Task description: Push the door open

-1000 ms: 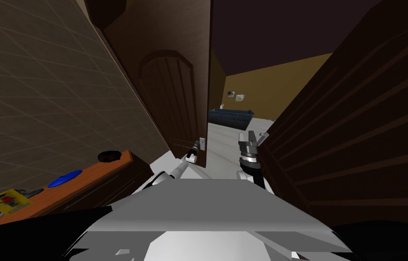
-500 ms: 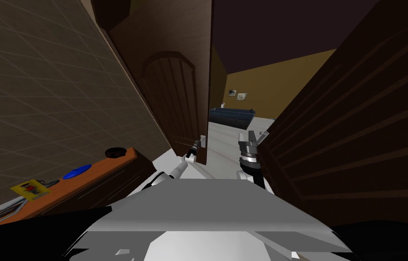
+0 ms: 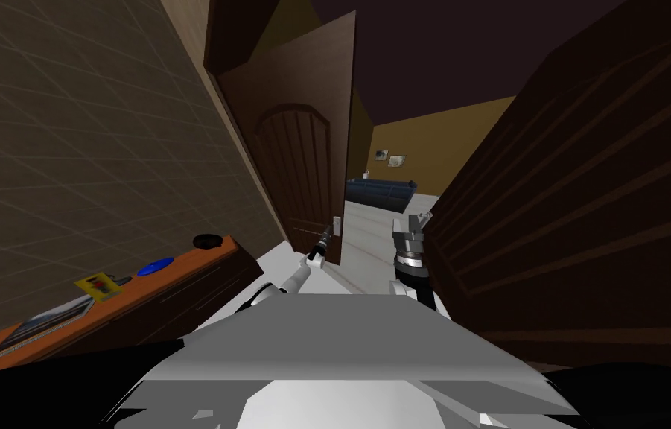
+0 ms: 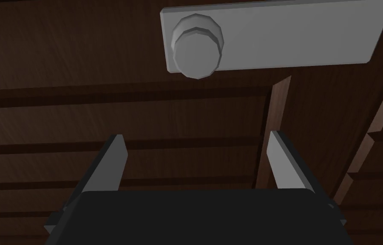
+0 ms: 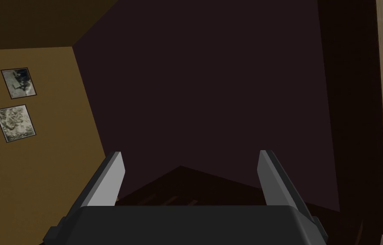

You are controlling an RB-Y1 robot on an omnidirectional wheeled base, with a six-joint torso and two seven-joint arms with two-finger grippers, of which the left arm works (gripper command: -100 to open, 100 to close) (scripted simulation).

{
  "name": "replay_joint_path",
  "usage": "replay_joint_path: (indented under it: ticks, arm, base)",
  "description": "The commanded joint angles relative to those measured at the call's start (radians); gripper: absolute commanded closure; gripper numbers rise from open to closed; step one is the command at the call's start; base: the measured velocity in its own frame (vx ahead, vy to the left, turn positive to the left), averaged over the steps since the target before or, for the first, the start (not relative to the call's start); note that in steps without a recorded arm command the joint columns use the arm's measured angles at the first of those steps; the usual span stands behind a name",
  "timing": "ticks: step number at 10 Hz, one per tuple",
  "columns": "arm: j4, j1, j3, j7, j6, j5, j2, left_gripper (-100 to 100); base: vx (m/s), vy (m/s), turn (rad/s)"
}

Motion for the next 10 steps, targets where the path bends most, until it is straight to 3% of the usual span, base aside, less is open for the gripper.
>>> replay_joint_path:
  ticks: [1,2,5,10]
  arm:
    - [-0.011,0.005,-0.006,0.001,0.005,0.001,-0.014,-100]
    - [-0.02,0.011,-0.004,0.001,0.008,0.001,-0.005,-100]
    - [-0.017,0.011,0.003,-0.001,0.003,0.0,0.01,-100]
    - [-0.007,0.01,0.015,-0.002,-0.01,-0.002,0.001,-100]
  base:
    - [-0.222,0.021,-0.001]
    - [-0.091,0.004,-0.003]
    - [0.164,-0.054,-0.026]
    - [0.201,-0.064,-0.025]
